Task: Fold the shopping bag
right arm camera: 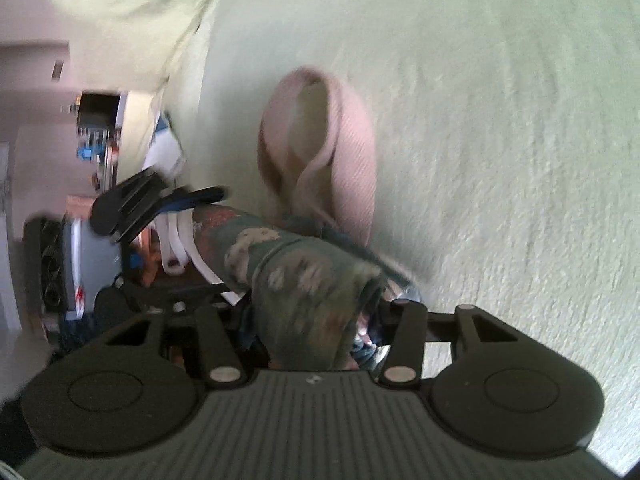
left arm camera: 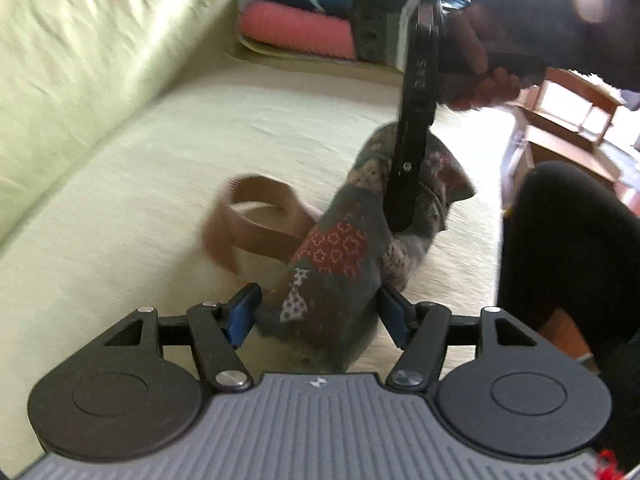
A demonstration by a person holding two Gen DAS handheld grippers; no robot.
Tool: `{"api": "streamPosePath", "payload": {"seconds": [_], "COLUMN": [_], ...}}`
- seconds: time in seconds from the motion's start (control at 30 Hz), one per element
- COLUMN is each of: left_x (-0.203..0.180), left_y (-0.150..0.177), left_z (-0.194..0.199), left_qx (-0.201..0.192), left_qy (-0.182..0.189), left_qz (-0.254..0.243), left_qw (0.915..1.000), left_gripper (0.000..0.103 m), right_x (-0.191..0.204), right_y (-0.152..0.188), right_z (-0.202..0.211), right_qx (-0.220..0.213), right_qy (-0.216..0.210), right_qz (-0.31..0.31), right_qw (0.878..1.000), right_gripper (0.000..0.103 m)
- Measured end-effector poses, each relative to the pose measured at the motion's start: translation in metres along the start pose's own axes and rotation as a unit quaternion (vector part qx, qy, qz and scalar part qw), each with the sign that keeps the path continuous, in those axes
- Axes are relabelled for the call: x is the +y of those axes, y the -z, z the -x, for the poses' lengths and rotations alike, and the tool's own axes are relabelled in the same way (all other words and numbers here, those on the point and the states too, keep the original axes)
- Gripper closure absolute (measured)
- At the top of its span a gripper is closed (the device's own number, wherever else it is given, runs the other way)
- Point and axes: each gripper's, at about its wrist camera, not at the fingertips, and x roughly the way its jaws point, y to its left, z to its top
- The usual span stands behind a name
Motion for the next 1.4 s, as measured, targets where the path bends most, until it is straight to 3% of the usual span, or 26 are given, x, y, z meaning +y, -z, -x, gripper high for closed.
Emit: {"api": "streamPosePath", "payload": {"seconds": [0.07,0.13,0.23,0.47,0.73,0.8,0.83,0.9,1.0,1.03,1.07,1.17,1.27,1.3,1.33,1.4], "left_x": [-0.001,-0.006,-0.017,-0.019,-0.019,-0.019,-0.018,-0.018,-0.018,-0.018,-0.019,-0.018,-0.018,-0.019,-0.019,-0.017], "left_y": [-0.003,-0.007,-0.013,-0.006,-0.006,-0.008,-0.008,-0.009,-0.011,-0.011,-0.012,-0.014,-0.017,-0.017,-0.017,-0.016], "left_z": [0.02,0.033,0.026,-0.024,-0.029,-0.031,-0.031,-0.032,-0.035,-0.035,-0.036,-0.037,-0.038,-0.04,-0.041,-0.044], "left_qx": [-0.024,-0.043,-0.033,-0.019,-0.012,-0.007,-0.005,-0.003,-0.001,0.0,0.001,0.007,0.013,0.013,0.011,0.005], "left_qy": [-0.03,-0.034,-0.046,-0.042,-0.056,-0.055,-0.054,-0.053,-0.054,-0.055,-0.055,-0.053,-0.057,-0.059,-0.062,-0.064], "left_qz": [-0.006,-0.013,-0.036,-0.007,0.008,0.009,0.009,0.012,0.014,0.014,0.014,0.016,0.019,0.024,0.028,0.045], "left_qw": [0.9993,0.9984,0.9977,0.9989,0.9983,0.9984,0.9985,0.9985,0.9984,0.9984,0.9984,0.9984,0.9981,0.9979,0.9976,0.9969], "left_gripper": [0.047,0.053,0.065,0.066,0.066,0.066,0.066,0.066,0.066,0.066,0.066,0.066,0.065,0.065,0.065,0.065], "right_x": [-0.005,-0.007,-0.003,0.001,0.0,0.009,0.016,0.029,0.046,0.053,0.058,0.074,0.079,0.073,0.07,0.071], "right_y": [-0.002,-0.006,-0.009,0.026,0.069,0.083,0.093,0.11,0.144,0.156,0.162,0.178,0.176,0.177,0.173,0.16], "right_z": [0.003,0.006,0.005,0.017,0.035,0.038,0.042,0.058,0.074,0.073,0.069,0.041,0.006,0.001,-0.002,-0.003], "right_qx": [-0.021,-0.048,-0.051,-0.121,-0.223,-0.269,-0.296,-0.346,-0.432,-0.456,-0.469,-0.463,-0.439,-0.447,-0.446,-0.438], "right_qy": [-0.003,0.011,0.029,0.045,0.057,0.098,0.128,0.195,0.29,0.297,0.295,0.315,0.351,0.361,0.365,0.359], "right_qz": [-0.028,-0.037,-0.026,-0.01,-0.015,-0.013,0.001,0.037,0.081,0.105,0.127,0.206,0.238,0.241,0.24,0.221], "right_qw": [0.999,0.998,0.998,0.992,0.973,0.958,0.946,0.917,0.85,0.833,0.823,0.802,0.792,0.783,0.781,0.794], "right_gripper": [0.058,0.051,0.051,0.051,0.047,0.039,0.033,0.034,0.052,0.062,0.072,0.091,0.094,0.093,0.092,0.091]}}
